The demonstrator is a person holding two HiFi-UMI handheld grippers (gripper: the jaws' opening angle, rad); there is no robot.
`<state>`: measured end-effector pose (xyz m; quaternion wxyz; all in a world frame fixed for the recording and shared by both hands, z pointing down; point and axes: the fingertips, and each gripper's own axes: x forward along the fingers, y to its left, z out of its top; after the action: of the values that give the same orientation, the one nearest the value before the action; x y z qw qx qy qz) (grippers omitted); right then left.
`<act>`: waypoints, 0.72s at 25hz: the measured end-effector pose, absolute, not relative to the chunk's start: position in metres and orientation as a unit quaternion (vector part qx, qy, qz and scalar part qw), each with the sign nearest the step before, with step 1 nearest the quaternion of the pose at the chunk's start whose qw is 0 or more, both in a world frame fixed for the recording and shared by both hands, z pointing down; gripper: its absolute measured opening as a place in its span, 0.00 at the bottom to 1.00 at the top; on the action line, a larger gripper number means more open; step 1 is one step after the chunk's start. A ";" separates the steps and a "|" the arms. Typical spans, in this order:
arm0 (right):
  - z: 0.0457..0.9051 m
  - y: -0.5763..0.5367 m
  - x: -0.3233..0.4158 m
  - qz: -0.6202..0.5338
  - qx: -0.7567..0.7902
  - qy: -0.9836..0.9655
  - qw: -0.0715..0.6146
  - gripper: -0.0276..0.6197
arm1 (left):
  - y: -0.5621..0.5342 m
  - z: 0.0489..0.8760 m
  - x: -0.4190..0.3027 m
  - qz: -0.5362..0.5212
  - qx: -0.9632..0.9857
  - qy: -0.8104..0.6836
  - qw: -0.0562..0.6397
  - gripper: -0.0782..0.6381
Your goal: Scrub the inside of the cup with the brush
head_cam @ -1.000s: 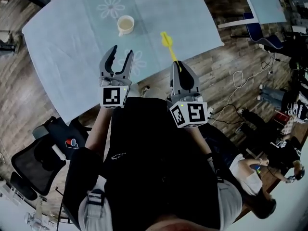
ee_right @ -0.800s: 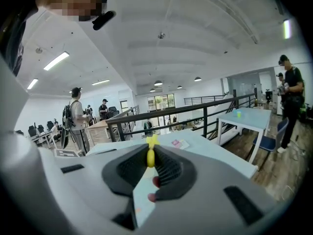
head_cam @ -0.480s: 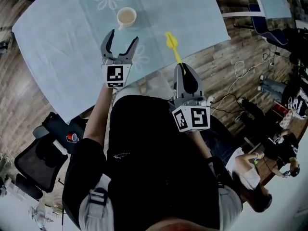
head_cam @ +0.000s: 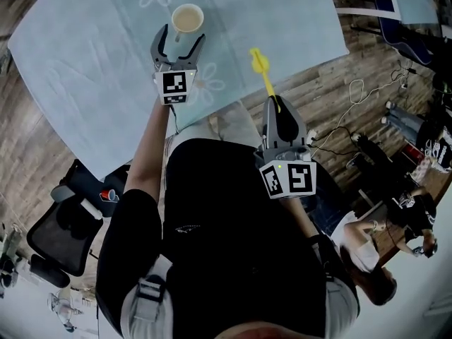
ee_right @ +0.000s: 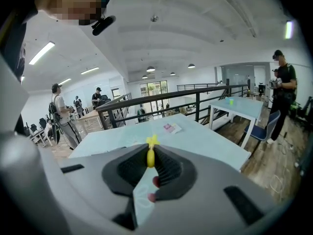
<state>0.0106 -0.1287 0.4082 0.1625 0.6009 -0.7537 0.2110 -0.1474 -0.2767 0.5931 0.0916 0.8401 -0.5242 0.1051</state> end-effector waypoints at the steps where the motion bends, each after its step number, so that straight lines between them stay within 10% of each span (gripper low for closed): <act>1: 0.410 -0.130 0.011 0.213 0.602 -0.752 0.166 0.10 | -0.282 0.597 -0.147 0.105 0.841 -0.524 0.091 0.65; 18: 0.424 -0.136 0.012 0.233 0.607 -0.736 0.190 0.10 | -0.301 0.634 -0.142 0.132 0.851 -0.496 0.111 0.65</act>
<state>0.0122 -0.1364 0.4235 0.1902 0.6066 -0.7358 0.2333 -0.1422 -0.3012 0.6338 0.1110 0.8509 -0.4963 0.1317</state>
